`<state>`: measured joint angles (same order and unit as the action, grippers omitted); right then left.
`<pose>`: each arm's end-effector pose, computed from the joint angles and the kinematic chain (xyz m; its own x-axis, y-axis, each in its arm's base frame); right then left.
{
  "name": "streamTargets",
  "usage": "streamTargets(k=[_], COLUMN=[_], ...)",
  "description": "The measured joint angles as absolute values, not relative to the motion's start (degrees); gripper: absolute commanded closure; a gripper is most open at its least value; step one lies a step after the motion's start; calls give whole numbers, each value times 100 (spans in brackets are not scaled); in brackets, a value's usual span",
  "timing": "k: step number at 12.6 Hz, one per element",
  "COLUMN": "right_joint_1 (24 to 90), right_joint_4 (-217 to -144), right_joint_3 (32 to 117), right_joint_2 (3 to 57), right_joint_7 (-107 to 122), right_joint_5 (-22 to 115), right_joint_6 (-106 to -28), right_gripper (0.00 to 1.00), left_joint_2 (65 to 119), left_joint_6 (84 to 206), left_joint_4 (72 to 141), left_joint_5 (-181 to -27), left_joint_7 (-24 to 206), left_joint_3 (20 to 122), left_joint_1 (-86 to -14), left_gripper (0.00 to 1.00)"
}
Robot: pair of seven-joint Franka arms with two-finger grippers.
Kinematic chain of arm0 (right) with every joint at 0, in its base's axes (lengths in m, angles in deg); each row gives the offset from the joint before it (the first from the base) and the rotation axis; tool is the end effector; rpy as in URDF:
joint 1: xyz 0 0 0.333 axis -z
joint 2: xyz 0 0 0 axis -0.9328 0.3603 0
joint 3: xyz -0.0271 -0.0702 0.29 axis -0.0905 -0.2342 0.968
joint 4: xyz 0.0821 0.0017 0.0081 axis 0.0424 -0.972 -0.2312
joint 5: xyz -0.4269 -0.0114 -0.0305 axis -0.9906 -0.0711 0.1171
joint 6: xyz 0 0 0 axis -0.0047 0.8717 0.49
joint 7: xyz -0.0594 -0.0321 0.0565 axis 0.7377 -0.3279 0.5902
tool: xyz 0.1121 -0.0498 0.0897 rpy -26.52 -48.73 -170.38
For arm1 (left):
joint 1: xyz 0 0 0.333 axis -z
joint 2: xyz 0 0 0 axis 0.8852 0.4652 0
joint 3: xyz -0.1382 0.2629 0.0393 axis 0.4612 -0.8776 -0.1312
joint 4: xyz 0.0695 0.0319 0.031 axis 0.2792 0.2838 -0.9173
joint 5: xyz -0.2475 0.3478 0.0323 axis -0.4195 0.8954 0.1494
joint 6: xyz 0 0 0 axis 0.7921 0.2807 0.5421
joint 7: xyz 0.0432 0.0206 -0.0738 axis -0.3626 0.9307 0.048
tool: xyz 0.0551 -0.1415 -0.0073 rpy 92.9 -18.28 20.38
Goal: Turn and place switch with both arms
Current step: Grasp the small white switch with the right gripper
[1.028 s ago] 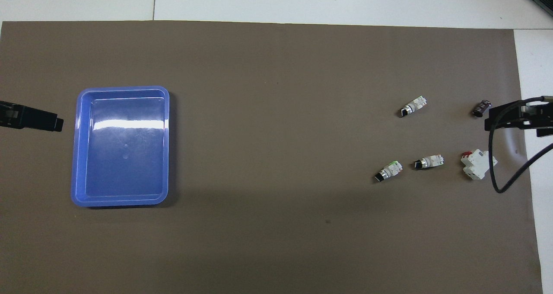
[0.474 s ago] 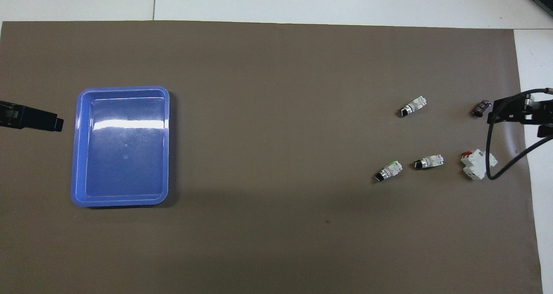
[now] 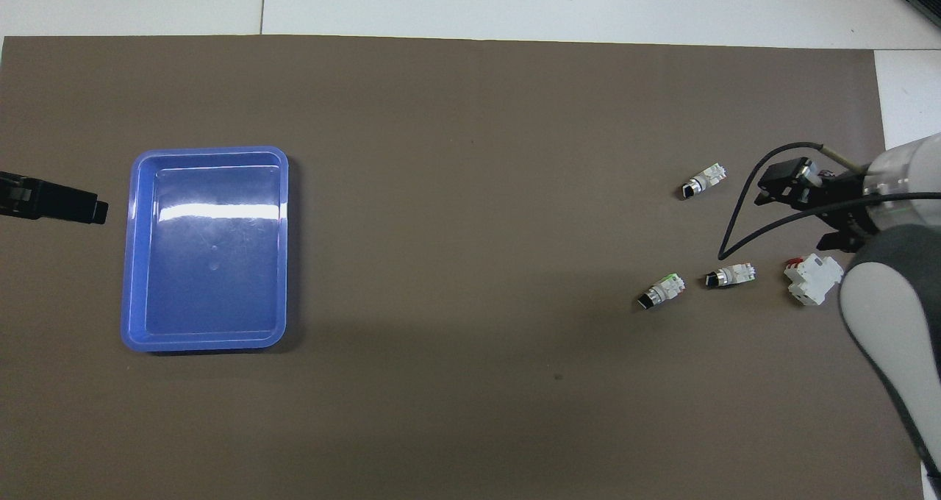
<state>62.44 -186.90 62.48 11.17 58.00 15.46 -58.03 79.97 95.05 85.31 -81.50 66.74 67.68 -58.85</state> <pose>0.5846 0.0172 0.4501 0.7657 -0.6424 0.0319 -0.6420 -0.7664 -0.0204 0.5749 -0.0417 0.6023 0.9763 -0.2107 0.0501 -0.2129 -0.9762 0.0421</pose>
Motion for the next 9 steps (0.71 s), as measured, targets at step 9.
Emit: streamTargets(k=[9], right_joint_1=[5813], right_joint_4=[-21210], right_joint_3=[6214], right_joint_2=[1152], right_joint_7=[7829], right_joint_5=[1547], right_joint_6=[-7800], right_gripper=[1], left_joint_2=[7997], left_joint_6=[9498], left_joint_4=[8537], left_joint_5=[-8150], left_joint_7=[6674], left_joint_3=[6766], left_joint_1=[-5885], left_gripper=[0])
